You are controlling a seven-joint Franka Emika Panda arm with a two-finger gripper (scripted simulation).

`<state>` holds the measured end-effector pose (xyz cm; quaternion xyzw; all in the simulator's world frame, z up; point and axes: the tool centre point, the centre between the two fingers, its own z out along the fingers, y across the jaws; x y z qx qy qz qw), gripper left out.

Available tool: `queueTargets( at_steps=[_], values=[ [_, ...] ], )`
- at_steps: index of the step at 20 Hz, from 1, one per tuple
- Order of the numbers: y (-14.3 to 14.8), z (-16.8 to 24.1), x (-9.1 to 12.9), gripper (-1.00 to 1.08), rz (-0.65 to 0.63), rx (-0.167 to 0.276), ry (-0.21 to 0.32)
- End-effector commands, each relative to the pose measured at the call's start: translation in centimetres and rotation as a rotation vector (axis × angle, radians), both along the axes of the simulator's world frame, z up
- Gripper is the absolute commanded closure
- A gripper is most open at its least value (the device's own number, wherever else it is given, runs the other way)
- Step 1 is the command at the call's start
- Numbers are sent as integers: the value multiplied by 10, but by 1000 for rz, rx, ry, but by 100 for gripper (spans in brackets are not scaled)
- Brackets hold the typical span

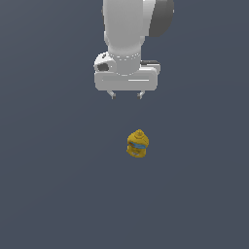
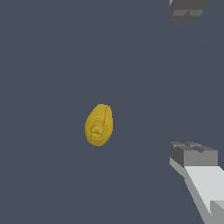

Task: Pick up the object and move it to a goal position.

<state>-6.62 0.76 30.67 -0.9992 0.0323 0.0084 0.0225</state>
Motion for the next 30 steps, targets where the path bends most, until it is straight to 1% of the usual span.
queueTargets(
  at_steps=[1, 7, 12, 30],
  values=[
    [1, -1, 1, -92, 15, -1, -1],
    [3, -6, 6, -92, 94, -6, -4],
    [7, -12, 13, -92, 198, -11, -9],
    [27, -45, 43, -92, 716, -28, -25]
  ],
)
